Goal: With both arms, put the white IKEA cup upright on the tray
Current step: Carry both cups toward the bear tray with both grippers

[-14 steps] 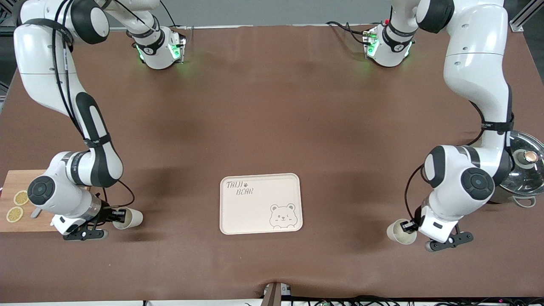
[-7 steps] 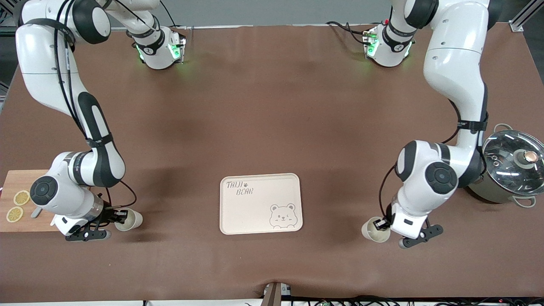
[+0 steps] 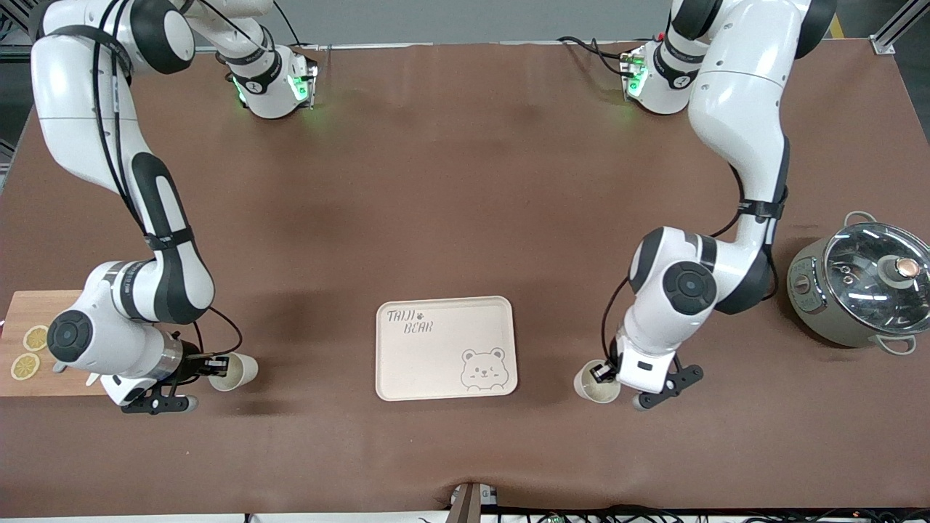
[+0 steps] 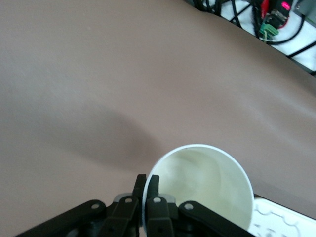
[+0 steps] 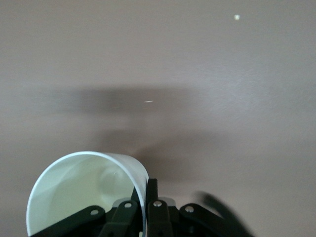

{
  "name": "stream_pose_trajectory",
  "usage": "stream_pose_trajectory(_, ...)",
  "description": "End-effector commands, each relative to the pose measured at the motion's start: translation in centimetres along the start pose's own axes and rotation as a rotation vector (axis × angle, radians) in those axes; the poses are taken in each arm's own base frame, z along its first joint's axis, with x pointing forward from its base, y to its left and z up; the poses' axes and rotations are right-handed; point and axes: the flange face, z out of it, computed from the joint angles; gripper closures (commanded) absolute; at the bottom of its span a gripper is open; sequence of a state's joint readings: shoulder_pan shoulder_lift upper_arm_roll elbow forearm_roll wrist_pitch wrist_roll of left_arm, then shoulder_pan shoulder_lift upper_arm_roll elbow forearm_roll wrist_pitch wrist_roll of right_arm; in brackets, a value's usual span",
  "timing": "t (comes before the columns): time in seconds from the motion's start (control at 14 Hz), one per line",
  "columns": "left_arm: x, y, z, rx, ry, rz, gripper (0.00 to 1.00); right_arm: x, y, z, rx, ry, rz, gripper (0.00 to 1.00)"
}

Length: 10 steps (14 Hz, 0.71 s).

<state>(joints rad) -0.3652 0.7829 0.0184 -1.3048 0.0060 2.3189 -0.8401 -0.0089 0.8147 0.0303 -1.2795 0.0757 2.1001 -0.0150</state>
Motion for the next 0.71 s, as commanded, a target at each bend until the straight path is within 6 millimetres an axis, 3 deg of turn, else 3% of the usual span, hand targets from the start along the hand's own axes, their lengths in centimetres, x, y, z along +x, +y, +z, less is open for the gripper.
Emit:
stream_pose_trajectory(0.0,-1.0,1.5,-0.7,-0.002,0.001,-0.034,1.0,0.7,-5.4,-3.7,0.007,-0.014,0.078,1.0)
stream_pose_trajectory(0.36,-5.0,4.7,-0.3,-0.001,0.003,-0.064,1.0,-0.7,-14.7,-3.6,0.007,-0.022,0.209,1.0)
stream_pose_trajectory(0.43,-6.6,6.0,0.4,0.004,0.008,-0.073,1.0,-2.1,-20.0,-3.1,0.0,-0.021,0.274,1.0)
stream_pose_trajectory(0.64,-9.0,7.7,1.7,0.02,0.029,-0.069,1.0,-4.2,-26.7,-2.2,-0.005,-0.005,0.34,1.0)
